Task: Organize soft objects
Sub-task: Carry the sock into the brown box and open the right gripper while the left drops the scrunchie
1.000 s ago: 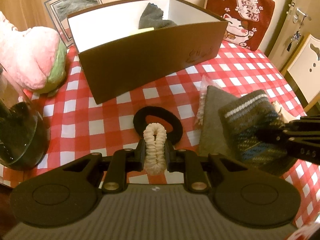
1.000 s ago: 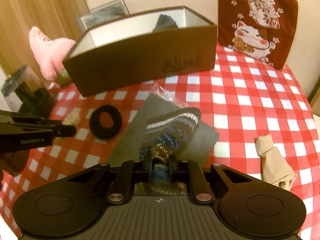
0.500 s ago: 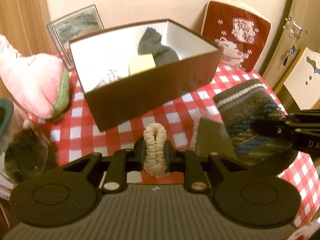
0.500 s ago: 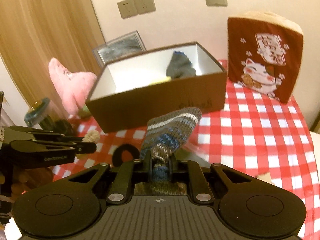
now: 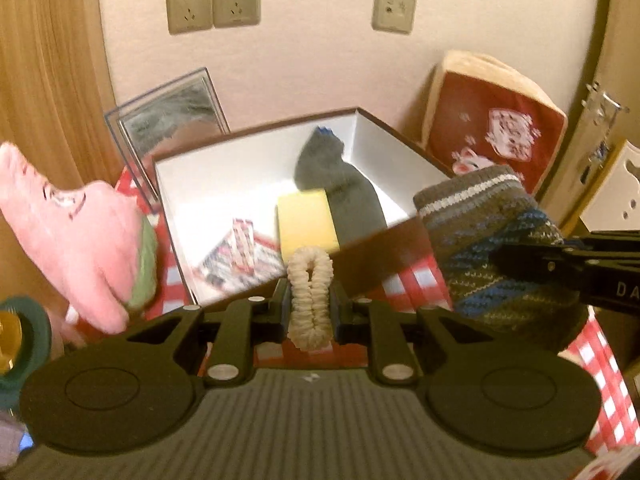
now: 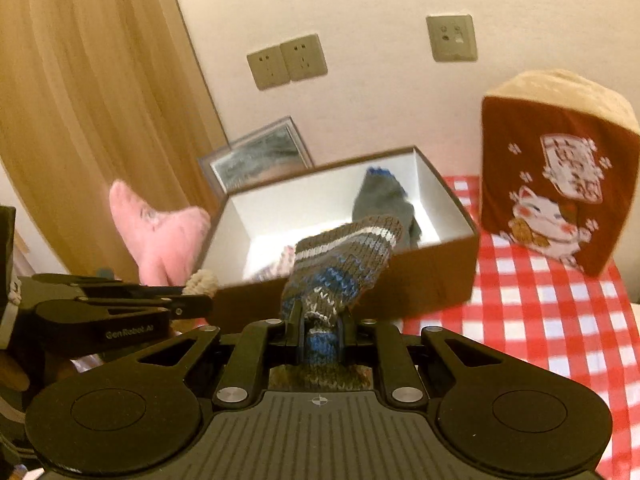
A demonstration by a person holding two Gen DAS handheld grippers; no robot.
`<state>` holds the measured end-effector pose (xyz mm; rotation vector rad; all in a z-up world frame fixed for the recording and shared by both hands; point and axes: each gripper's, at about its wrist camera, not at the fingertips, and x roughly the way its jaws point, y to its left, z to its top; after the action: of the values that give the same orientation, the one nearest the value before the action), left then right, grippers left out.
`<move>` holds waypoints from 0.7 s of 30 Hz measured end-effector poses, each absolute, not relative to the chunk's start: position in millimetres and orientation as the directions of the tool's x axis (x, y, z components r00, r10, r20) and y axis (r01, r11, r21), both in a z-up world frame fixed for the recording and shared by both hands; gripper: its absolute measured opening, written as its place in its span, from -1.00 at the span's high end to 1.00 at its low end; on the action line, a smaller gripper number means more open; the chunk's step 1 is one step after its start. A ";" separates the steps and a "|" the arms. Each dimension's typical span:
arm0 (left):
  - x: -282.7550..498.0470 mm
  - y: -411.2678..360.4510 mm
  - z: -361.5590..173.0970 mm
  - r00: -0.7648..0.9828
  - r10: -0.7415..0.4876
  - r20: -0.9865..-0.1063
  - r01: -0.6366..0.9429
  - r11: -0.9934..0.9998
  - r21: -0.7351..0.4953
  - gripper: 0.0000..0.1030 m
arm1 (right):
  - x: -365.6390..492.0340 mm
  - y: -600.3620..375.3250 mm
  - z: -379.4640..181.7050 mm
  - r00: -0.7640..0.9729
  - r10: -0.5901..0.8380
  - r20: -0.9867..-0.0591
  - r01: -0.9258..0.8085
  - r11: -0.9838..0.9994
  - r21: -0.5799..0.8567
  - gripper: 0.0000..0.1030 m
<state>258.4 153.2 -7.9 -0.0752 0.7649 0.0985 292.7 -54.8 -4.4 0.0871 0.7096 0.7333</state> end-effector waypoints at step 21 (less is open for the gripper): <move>363.1 218.6 -17.7 0.663 0.161 -0.731 -0.259 0.966 -0.022 0.64 | 416.8 33.6 -10.0 0.439 0.691 -0.574 -0.619 0.696 0.364 0.72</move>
<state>363.1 218.6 -17.7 -0.1278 0.8128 0.2377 416.8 33.6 -10.0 0.1047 0.7628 0.8156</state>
